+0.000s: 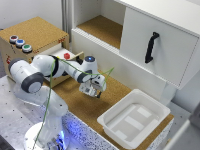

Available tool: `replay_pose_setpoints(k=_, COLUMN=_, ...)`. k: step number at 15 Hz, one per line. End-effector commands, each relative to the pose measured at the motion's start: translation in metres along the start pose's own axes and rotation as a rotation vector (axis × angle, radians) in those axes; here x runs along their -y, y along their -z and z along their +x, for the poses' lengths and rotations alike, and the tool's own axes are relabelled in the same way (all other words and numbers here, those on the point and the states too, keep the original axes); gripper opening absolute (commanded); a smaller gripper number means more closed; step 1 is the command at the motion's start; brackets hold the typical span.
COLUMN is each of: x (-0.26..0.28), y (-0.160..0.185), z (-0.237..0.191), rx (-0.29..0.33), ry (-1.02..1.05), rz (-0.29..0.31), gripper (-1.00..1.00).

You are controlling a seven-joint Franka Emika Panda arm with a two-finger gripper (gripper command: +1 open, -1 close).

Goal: Place the purple block on the table

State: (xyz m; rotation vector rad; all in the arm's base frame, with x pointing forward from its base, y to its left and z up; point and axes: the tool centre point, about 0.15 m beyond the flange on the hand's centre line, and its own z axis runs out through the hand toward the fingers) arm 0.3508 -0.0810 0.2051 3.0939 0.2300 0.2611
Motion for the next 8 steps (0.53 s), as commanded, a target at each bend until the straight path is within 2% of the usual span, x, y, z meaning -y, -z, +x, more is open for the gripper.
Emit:
replay_pose_setpoints(k=1, x=-0.013, y=-0.001, z=0.008, rx=0.016, ry=-0.027, rz=0.081, gripper=1.0)
replay_pose_setpoints(k=4, x=0.0, y=0.027, z=0.004, rx=-0.013, ry=0.018, rz=0.063, gripper=1.0)
replay_pose_setpoints(k=8, x=0.013, y=0.101, z=0.01, rx=-0.113, ry=0.031, rz=-0.012, gripper=1.0)
